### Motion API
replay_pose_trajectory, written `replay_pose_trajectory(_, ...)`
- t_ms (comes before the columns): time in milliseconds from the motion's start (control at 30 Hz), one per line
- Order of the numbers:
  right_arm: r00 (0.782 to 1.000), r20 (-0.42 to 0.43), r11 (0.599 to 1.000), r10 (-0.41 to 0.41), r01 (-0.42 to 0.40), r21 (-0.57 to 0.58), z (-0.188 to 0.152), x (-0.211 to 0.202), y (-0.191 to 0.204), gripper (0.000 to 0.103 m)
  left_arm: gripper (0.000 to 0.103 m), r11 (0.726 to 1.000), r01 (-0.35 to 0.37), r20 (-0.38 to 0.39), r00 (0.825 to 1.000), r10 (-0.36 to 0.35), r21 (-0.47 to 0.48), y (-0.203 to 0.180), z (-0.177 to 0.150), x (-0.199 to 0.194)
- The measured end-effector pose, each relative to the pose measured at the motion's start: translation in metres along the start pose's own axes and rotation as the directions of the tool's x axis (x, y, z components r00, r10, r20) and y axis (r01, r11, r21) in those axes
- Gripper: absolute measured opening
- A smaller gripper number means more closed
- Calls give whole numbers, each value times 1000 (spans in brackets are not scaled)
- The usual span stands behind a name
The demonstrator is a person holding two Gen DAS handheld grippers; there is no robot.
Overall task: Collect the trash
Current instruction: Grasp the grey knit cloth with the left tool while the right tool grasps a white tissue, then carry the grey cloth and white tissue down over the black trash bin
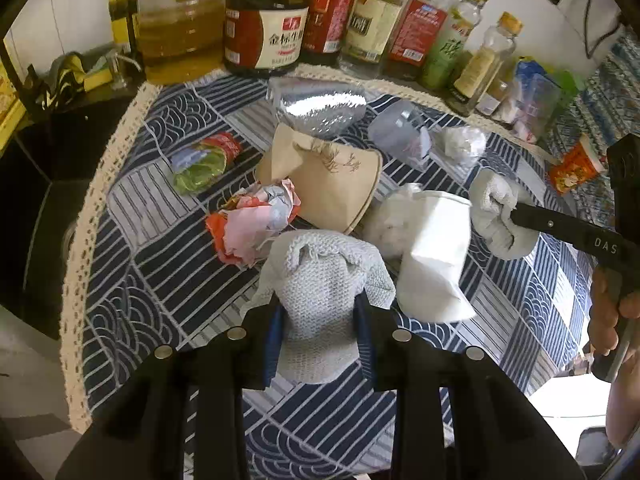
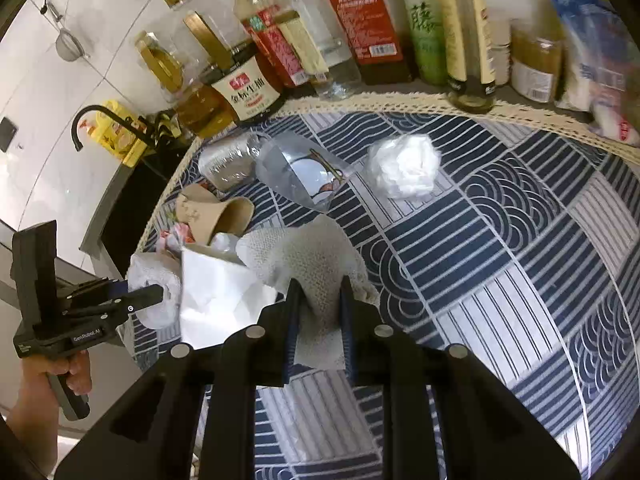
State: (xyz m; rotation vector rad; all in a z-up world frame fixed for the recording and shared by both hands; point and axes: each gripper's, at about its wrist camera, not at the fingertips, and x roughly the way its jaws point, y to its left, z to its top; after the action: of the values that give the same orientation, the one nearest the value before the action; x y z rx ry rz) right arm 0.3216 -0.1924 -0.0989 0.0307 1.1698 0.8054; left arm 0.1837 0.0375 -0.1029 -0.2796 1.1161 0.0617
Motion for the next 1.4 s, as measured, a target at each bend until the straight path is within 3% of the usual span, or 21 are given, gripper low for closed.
replay_pose_trajectory(400, 993, 89, 997, -72, 69, 42, -44, -57, 42, 20, 30, 996, 62, 76, 995, -67, 69, 1, -27, -58)
replay_pose_trajectory(733, 989, 130, 997, -73, 71, 19, -90, -81, 106, 20, 30, 990, 98, 126, 986, -111, 106, 17, -70, -106)
replay_pose_trajectory(1033, 992, 120, 999, -32, 35, -28, -130, -70, 172, 20, 30, 989, 114, 140, 982, -127, 94, 44, -121, -132)
replay_pose_trajectory(1400, 1000, 8, 996, 23, -22, -83, -183, -21, 233, 20, 30, 992, 122, 118, 985, -124, 25, 87, -189, -140)
